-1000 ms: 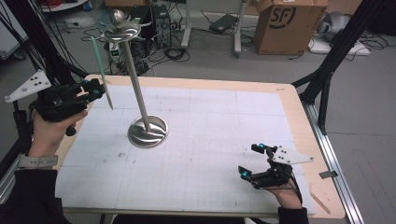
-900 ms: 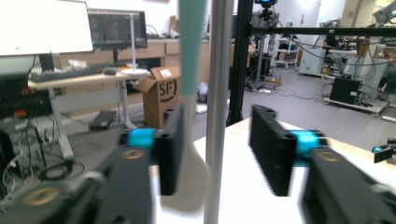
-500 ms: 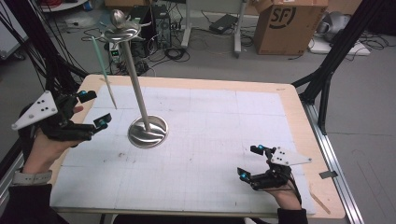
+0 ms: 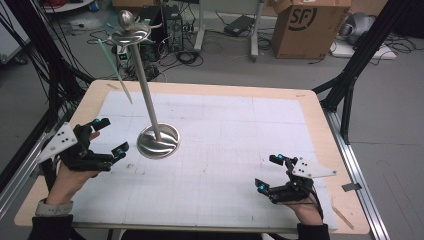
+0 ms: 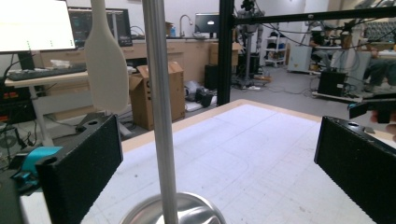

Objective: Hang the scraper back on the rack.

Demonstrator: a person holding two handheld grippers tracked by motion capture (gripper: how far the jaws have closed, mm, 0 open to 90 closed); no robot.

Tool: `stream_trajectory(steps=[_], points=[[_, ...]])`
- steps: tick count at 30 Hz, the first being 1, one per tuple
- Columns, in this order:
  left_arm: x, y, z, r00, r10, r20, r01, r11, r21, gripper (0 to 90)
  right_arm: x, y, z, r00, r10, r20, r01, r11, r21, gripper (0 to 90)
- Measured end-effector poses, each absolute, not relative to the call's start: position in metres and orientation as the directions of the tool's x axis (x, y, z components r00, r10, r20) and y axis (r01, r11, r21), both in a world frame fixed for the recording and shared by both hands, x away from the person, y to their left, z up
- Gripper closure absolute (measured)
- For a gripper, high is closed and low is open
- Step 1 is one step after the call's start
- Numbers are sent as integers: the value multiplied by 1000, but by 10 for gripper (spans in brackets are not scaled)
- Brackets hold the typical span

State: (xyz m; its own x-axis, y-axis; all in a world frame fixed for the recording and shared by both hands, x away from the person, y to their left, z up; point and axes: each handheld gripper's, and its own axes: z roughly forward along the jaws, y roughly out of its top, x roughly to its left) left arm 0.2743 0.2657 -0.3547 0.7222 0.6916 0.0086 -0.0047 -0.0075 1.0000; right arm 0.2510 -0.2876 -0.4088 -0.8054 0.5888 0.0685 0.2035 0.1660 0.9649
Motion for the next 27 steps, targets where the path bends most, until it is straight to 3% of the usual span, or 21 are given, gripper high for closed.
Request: stream_trajectory(steps=[13,27], points=[[262,238,-398,732,681,35,53,-108,993,17,249,-288,-406,-803,594,49,171,151,974,39],[254,232,-418,746,665,-40,108,-62,992,17,247,-290,-406,-802,595,45,145,122,982,39]])
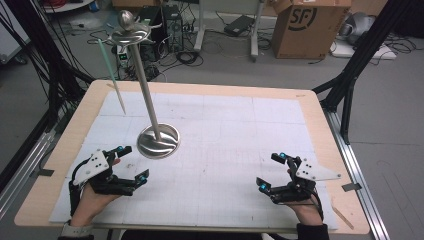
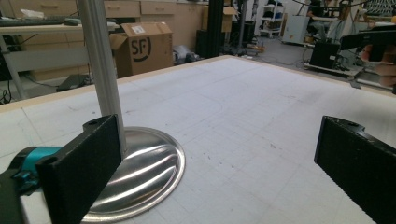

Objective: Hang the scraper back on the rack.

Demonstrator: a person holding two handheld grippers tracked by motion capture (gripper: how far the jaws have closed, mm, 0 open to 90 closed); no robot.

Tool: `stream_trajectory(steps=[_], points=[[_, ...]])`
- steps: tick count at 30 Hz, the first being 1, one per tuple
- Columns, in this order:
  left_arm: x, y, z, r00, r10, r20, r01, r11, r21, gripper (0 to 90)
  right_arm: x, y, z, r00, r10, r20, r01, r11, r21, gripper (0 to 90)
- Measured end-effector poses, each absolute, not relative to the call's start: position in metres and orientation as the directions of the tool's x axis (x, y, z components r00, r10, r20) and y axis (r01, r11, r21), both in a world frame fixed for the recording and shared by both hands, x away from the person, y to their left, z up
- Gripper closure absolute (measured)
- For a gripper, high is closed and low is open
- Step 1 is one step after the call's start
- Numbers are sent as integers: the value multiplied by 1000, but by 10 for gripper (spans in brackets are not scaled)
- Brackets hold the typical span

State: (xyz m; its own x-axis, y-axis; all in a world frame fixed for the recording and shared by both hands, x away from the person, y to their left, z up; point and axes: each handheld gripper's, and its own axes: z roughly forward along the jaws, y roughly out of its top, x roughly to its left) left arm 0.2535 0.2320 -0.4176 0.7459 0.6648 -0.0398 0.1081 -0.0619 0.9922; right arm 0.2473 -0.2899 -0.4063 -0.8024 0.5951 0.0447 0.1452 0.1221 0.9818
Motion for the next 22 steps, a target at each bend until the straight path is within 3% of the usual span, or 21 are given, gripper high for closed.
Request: stream_trajectory(steps=[22], points=[[249,252,-416,728,680,-89,145,-27,989,17,247,-288,-407,-796,604,33,112,93,989,24]])
